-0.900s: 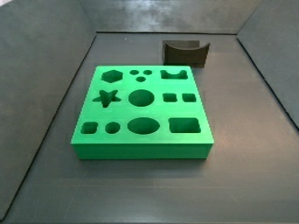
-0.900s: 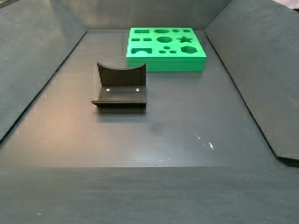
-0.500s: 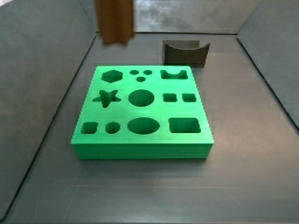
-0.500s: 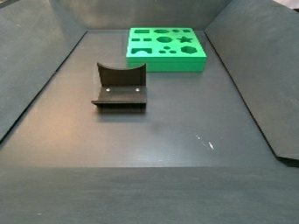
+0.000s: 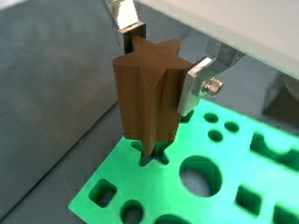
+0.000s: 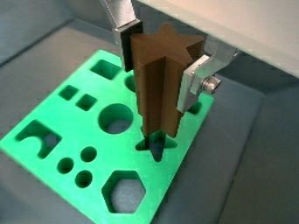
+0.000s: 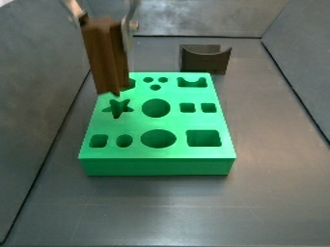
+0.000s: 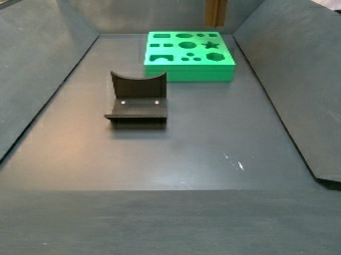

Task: Insert the star object.

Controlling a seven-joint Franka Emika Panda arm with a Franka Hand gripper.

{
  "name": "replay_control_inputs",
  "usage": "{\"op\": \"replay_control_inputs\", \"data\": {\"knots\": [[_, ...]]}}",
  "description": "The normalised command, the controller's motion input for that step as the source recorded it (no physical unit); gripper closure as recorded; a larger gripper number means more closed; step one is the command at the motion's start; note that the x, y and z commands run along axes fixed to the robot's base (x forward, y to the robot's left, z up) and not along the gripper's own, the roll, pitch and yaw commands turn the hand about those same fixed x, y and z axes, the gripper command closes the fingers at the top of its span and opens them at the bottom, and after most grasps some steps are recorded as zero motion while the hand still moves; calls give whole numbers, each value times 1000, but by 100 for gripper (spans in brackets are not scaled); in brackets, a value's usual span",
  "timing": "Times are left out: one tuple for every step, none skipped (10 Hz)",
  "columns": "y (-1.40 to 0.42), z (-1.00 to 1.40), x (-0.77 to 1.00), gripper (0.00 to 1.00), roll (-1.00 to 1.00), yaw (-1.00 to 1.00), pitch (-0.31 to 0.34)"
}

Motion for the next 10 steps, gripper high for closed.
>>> {"op": "replay_control_inputs", "data": {"knots": [[26,-783,46,100,-127,-840,0],[80,-751,111,100,-107,-731,51],[0,-743,314,100,-17,-477,73],[0,-720,340,100,0,-323,101],[0,-686,380,100,0,-243,151],[20,-680,189,100,37,-280,207],[0,-577,0,100,0,-260,136],[11,-277,0,100,0,-497,164],[74,-160,-160,100,0,-586,164],[51,-91,-249,100,0,-480,131]]}}
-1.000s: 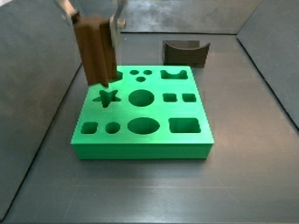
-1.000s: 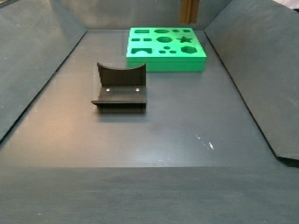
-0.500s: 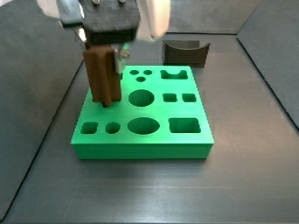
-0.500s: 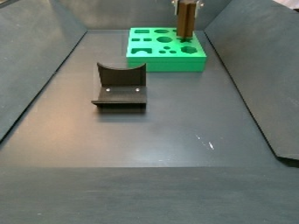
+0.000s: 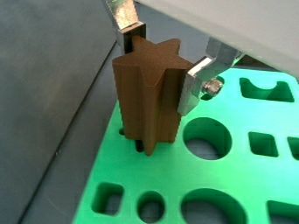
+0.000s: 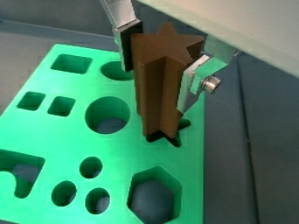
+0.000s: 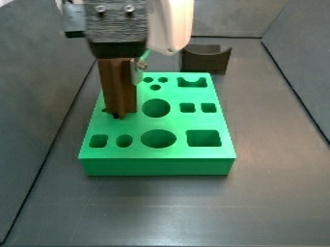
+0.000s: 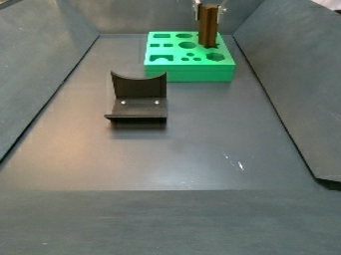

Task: Insert the star object.

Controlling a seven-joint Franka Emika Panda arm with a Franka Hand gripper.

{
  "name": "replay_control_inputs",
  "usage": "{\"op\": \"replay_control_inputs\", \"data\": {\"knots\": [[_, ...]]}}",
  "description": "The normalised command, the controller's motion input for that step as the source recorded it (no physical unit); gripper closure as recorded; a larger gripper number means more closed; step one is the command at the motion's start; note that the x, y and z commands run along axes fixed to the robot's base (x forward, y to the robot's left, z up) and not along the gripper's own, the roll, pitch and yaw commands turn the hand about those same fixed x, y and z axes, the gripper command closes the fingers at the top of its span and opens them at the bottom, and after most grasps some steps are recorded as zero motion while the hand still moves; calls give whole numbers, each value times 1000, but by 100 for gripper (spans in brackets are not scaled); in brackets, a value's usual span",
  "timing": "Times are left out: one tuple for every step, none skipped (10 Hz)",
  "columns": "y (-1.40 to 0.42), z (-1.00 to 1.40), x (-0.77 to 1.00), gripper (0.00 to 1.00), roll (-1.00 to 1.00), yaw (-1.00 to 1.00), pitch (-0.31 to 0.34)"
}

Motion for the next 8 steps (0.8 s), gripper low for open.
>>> {"op": "replay_control_inputs", "data": {"knots": [[0,-17,-360,100,89,-317,94],[-6,-43,-346,100,99,-206,51],[-3,-146,-177,100,91,-143,40],[0,-311,106,100,47,-111,74],[0,-594,440,100,24,-123,84],[3,-746,583,100,20,0,74],[54,-814,580,100,0,0,53],[51,-937,500,100,0,0,0]]}}
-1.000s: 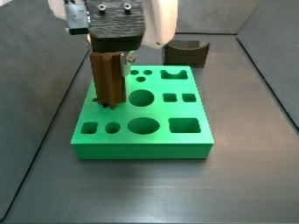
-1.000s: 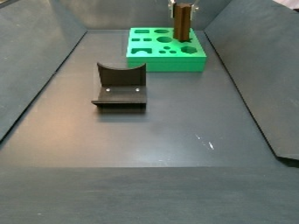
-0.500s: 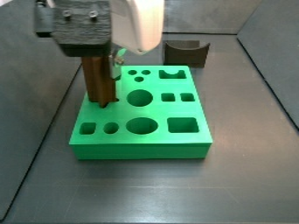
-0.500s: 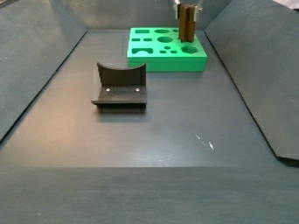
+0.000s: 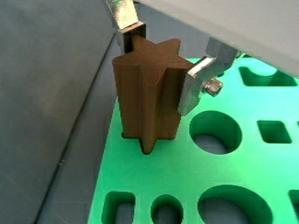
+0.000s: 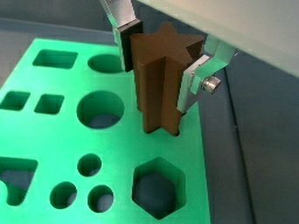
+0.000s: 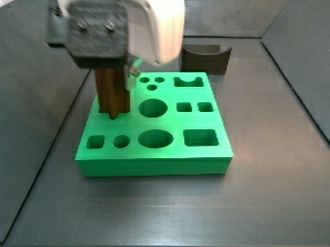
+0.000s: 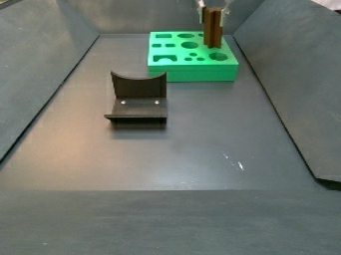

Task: Insert the star object.

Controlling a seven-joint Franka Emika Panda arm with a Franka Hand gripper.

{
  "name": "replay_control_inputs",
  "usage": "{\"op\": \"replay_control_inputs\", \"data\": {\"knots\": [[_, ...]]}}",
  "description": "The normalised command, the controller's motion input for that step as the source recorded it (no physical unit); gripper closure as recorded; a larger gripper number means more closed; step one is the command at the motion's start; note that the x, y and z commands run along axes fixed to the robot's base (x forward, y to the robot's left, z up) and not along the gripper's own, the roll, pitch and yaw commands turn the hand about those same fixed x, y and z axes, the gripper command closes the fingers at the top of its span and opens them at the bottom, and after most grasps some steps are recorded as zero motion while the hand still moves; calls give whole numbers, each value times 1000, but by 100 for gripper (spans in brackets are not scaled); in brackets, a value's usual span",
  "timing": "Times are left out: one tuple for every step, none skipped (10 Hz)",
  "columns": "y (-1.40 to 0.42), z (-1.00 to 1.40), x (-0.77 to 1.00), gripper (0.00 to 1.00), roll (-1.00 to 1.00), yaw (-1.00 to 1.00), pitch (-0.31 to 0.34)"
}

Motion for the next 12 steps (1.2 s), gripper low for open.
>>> {"op": "replay_control_inputs", "data": {"knots": [[97,-1000,477,100,0,0,0],[137,-1000,457,100,0,0,0],[206,-1000,509,100,0,0,0],[257,-1000,580,100,0,0,-3],[306,-1000,829,100,0,3,-37],[289,-1000,1000,100,-89,0,0],[71,-1000,817,100,-16,0,0],[74,-594,-34,100,-211,-83,-196],[-40,-303,-606,100,0,31,-483],[-57,-160,-454,100,-57,174,-500],[-51,-237,-531,100,-39,146,-493],[-37,-226,-420,100,-71,103,-493]]}}
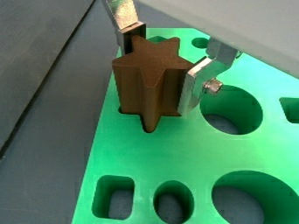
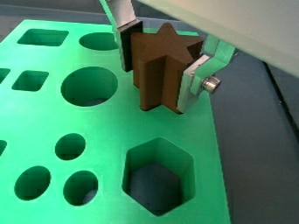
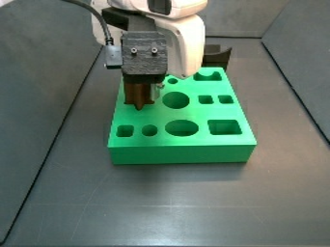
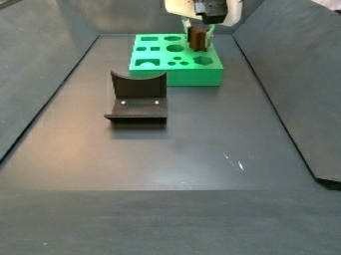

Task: Insert the star object.

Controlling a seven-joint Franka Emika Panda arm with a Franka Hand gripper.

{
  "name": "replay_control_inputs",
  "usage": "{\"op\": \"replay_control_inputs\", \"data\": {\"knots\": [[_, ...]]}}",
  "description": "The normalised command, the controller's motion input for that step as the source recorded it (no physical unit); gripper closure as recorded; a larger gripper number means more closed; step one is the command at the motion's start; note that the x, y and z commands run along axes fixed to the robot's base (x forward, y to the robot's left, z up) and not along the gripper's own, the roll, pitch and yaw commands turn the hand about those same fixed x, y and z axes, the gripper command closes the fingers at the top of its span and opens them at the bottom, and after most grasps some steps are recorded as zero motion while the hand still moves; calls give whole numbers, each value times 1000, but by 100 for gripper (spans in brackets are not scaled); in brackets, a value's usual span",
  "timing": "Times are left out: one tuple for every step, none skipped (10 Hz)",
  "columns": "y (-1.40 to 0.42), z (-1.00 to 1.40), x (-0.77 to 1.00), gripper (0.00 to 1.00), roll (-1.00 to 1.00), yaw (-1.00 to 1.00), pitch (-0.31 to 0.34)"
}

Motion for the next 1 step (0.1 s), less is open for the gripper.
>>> {"op": "replay_control_inputs", "data": {"knots": [[-54,0,-74,100,19,120,-114]]}}
